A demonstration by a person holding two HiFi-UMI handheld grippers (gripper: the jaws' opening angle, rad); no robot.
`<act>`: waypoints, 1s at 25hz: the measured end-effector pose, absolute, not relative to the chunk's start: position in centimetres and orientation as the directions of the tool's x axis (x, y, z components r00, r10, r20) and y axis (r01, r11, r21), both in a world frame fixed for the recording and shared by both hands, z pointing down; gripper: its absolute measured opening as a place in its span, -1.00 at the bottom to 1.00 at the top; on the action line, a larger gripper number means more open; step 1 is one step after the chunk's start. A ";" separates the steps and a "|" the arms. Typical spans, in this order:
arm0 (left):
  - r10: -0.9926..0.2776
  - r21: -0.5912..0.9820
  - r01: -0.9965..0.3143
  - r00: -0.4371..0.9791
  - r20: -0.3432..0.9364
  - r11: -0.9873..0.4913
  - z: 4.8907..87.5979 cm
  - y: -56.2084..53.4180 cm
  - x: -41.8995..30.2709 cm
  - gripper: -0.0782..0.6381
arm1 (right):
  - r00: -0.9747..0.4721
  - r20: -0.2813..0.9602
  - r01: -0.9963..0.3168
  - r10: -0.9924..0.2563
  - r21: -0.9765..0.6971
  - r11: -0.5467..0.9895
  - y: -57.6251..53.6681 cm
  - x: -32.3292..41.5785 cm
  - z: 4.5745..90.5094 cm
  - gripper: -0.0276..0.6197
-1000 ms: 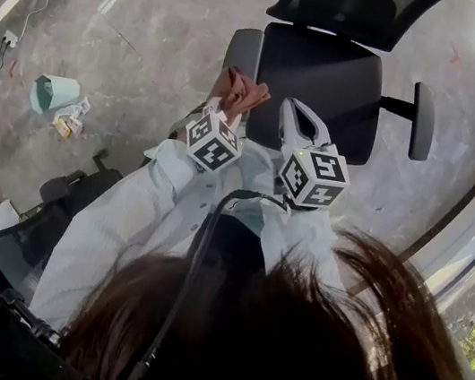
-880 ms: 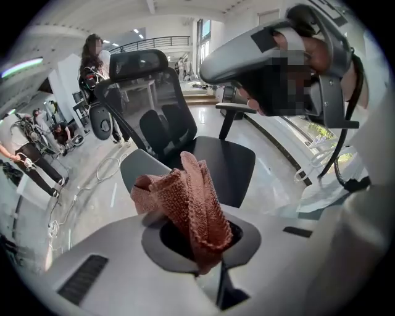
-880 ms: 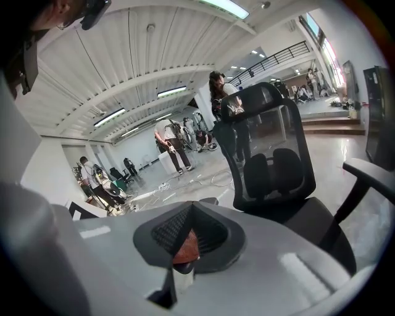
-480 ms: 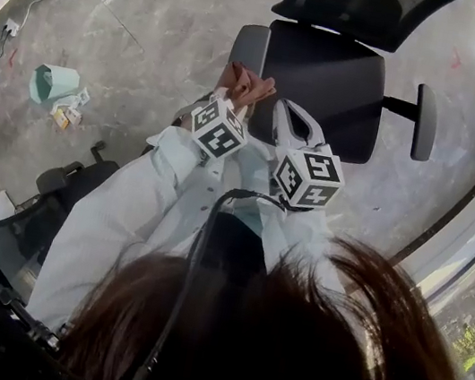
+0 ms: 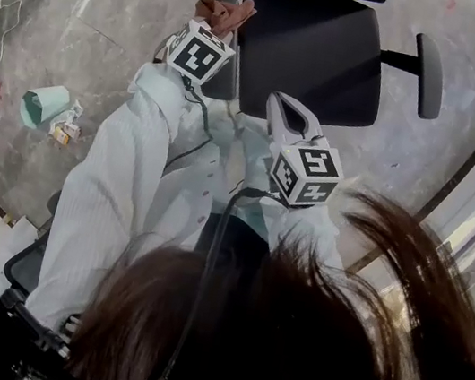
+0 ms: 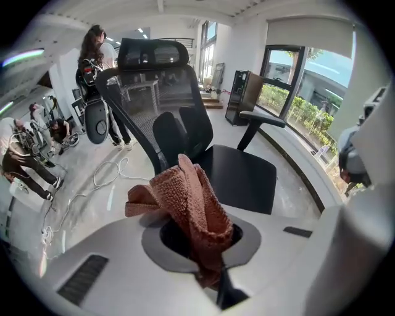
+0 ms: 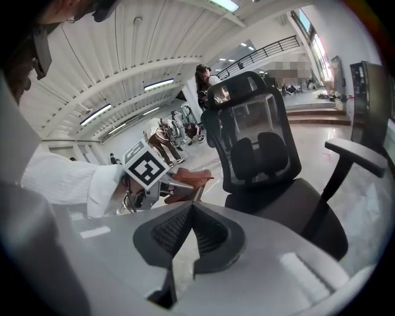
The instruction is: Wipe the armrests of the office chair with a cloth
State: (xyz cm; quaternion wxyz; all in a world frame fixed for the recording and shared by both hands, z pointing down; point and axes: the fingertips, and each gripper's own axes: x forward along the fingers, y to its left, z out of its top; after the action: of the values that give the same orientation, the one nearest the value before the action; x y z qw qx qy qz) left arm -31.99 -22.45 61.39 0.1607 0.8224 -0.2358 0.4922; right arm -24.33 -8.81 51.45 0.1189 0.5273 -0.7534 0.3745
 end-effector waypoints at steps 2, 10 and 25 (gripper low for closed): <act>-0.249 0.015 -0.555 0.397 0.883 -0.832 61.5 -24.0 -31.7 -0.68 | -0.407 0.578 -0.886 -0.708 -0.438 0.151 -8.5 -24.2 51.6 -0.91; -0.273 -0.015 -0.572 0.367 0.889 -0.820 61.8 -25.0 -32.3 -0.68 | -0.408 0.565 -0.885 -0.717 -0.439 0.158 -8.9 -24.9 51.0 -0.91; -0.181 0.238 -0.684 0.481 0.857 -0.690 57.6 -9.4 -34.4 -0.68 | -0.477 0.517 -0.863 -0.711 -0.431 0.265 -12.2 -26.3 46.6 -0.91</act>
State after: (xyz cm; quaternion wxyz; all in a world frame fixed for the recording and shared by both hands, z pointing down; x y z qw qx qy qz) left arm -34.43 -9.42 57.58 0.2895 0.8105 -0.2668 0.4337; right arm -26.27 -12.16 46.61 0.1106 0.4994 -0.7877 0.3434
